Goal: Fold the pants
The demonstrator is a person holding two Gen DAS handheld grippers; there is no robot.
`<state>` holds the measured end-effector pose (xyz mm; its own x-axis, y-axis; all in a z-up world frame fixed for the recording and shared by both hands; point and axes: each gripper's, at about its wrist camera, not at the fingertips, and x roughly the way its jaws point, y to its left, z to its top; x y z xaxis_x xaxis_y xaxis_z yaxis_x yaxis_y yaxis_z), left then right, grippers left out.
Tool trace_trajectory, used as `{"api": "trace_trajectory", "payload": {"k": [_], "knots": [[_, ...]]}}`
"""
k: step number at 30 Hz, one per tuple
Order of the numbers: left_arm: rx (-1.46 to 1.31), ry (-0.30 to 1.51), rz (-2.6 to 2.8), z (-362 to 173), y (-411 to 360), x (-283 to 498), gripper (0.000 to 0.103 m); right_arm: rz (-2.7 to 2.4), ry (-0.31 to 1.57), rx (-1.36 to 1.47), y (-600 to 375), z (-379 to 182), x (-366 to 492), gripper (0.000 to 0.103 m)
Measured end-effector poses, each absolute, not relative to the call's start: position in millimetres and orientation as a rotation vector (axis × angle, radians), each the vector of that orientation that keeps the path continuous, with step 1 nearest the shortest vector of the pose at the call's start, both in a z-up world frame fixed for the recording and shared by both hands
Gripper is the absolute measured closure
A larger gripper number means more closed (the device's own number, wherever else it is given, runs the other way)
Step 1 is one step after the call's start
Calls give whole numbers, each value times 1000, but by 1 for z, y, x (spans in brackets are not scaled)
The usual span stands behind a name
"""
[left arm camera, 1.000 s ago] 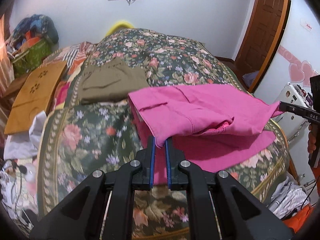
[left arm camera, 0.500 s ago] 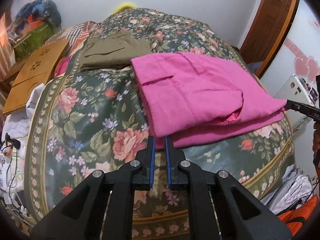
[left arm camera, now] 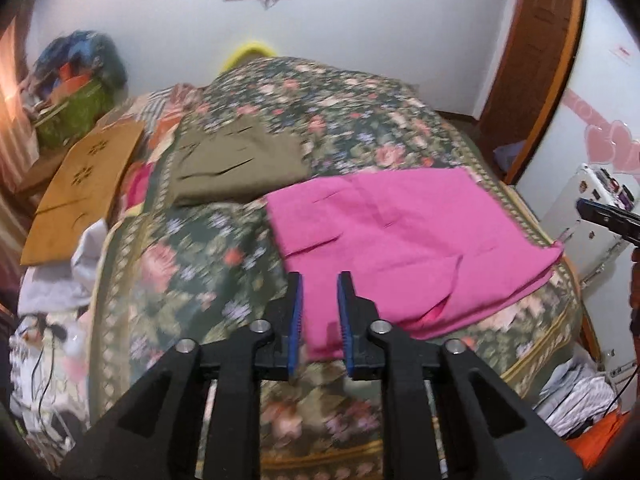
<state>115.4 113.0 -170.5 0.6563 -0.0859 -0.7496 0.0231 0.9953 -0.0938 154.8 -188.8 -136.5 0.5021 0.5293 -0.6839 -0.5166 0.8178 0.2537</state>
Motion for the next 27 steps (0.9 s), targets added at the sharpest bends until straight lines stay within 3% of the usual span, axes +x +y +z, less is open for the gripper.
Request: {"api": "trace_trajectory", "payload": {"k": [9, 15, 22, 27], "knots": [[-61, 952, -146, -210, 74, 137, 75, 687, 966, -1, -149, -191, 171, 74], [-85, 983, -111, -232, 84, 125, 56, 677, 1043, 20, -164, -217, 157, 73], [-71, 962, -103, -207, 99, 123, 55, 619, 1039, 31, -186, -201, 163, 71], [-32, 872, -53, -175, 111, 144, 42, 591, 951, 43, -193, -175, 183, 64]]}}
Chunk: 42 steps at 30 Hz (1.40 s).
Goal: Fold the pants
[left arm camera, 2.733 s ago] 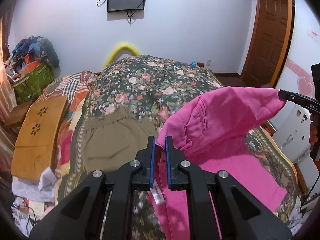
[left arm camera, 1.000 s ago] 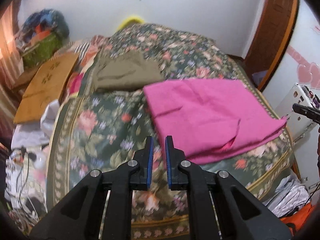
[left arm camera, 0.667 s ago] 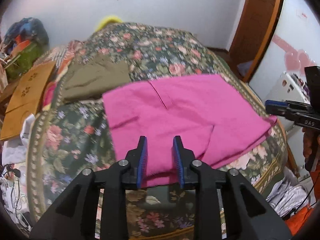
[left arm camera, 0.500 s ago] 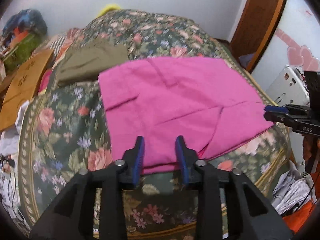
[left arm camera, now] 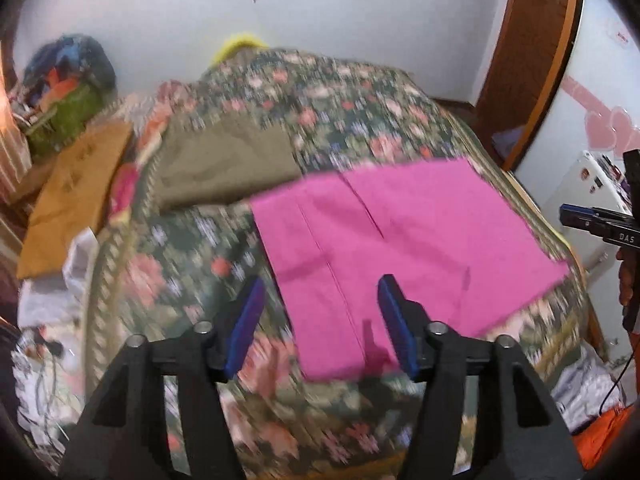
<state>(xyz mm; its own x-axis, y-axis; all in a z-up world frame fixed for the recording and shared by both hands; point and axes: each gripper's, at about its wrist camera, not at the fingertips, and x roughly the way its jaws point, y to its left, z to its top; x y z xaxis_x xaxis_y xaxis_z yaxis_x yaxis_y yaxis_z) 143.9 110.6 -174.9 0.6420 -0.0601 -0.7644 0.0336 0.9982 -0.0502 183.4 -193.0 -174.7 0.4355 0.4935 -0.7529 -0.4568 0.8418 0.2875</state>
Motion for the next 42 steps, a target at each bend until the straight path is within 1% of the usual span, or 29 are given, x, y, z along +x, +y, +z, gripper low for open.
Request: {"api": "trace_trajectory", "payload": {"k": [6, 12, 17, 23, 29, 31, 33, 34, 36, 38, 40, 41, 42], "knots": [[-33, 851, 10, -172, 131, 195, 42, 547, 894, 45, -191, -165, 225, 64], [-92, 883, 50, -193, 155, 250, 42, 511, 903, 31, -188, -174, 269, 64], [-133, 930, 53, -218, 166, 279, 42, 492, 925, 36, -185, -190, 307, 64], [-147, 997, 42, -249, 162, 290, 42, 499, 978, 65, -176, -219, 343, 64], [-178, 1026, -3, -266, 152, 291, 43, 510, 1049, 73, -167, -251, 369, 64], [-171, 1027, -8, -270, 149, 290, 45, 525, 1069, 91, -165, -259, 372, 64], [-177, 1025, -24, -272, 148, 290, 50, 542, 1074, 105, -164, -262, 374, 64], [-186, 1026, -30, -272, 149, 290, 51, 554, 1076, 116, -163, -264, 374, 64], [-201, 1024, -35, -272, 150, 290, 55, 567, 1079, 125, -162, -266, 376, 69], [-211, 1022, -39, -271, 151, 290, 63, 580, 1076, 124, -159, -267, 375, 85], [-199, 1016, -36, -269, 148, 290, 70, 587, 1067, 120, -157, -267, 375, 92], [-187, 1011, -31, -268, 146, 290, 74, 588, 1054, 114, -157, -265, 374, 94], [-165, 1000, -21, -265, 143, 289, 75, 588, 1045, 110, -155, -265, 374, 95]]}}
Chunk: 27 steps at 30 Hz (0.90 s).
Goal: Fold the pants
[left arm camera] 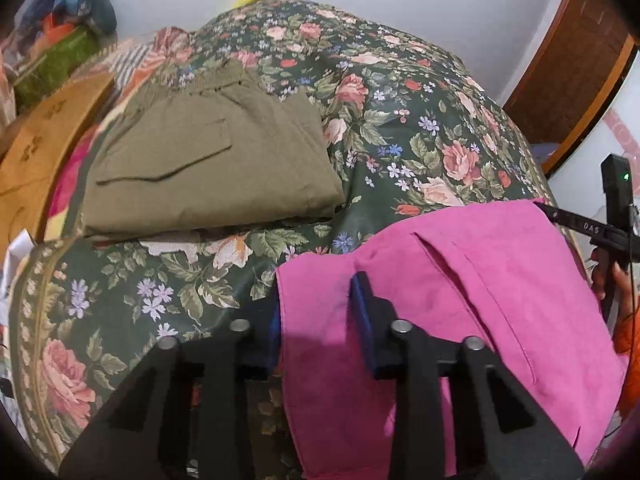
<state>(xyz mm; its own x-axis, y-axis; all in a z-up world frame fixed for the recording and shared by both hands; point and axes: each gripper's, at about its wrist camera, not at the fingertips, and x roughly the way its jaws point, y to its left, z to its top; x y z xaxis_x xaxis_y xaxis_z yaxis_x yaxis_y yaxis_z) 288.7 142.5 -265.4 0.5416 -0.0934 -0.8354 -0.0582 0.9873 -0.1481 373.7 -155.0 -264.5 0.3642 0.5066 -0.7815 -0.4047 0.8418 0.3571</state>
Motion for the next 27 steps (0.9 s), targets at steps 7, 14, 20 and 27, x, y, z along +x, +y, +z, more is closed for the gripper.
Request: {"api": "trace_trajectory", "payload": {"k": [7, 14, 20, 27], "knots": [[-133, 956, 40, -262, 138, 279, 79, 535, 939, 8, -147, -251, 372, 100], [-125, 986, 61, -258, 148, 276, 77, 494, 944, -16, -156, -247, 378, 100], [-65, 946, 94, -227, 146, 264, 74, 545, 905, -32, -153, -213, 350, 91], [-65, 910, -25, -198, 110, 239, 56, 692, 890, -71, -126, -190, 297, 66]]}}
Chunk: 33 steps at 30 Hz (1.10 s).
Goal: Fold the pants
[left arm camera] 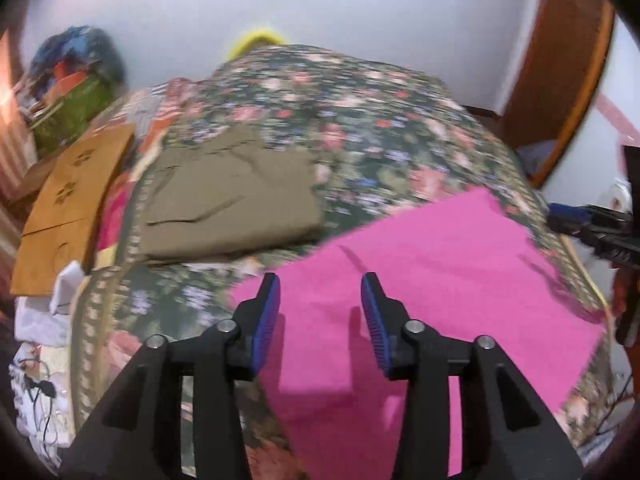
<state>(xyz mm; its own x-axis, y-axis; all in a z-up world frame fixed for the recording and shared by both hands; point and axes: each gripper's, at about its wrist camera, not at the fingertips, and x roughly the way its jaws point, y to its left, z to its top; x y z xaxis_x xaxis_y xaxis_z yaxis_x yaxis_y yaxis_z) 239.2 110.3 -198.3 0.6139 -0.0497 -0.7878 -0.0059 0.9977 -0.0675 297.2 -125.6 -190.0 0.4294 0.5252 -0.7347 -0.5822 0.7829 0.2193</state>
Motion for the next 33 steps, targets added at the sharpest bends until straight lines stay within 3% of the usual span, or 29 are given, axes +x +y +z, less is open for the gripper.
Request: {"api": "trace_trajectory", "payload": {"k": [2, 7, 10, 18, 22, 33], "knots": [[-59, 923, -70, -201, 96, 234, 49, 733, 910, -86, -116, -193, 282, 66], [-39, 1008, -138, -227, 63, 225, 48, 756, 995, -119, -105, -218, 252, 66], [-79, 1020, -122, -240, 65, 217, 39, 727, 1004, -90, -115, -227, 238, 63], [-83, 1010, -57, -223, 79, 193, 38, 649, 1035, -34, -147, -219, 220, 60], [-231, 1014, -36, -213, 108, 172, 24, 630, 979, -11, -159, -199, 211, 60], [-618, 1089, -75, -237, 145, 122, 24, 707, 835, -51, -125, -174, 190, 58]]}}
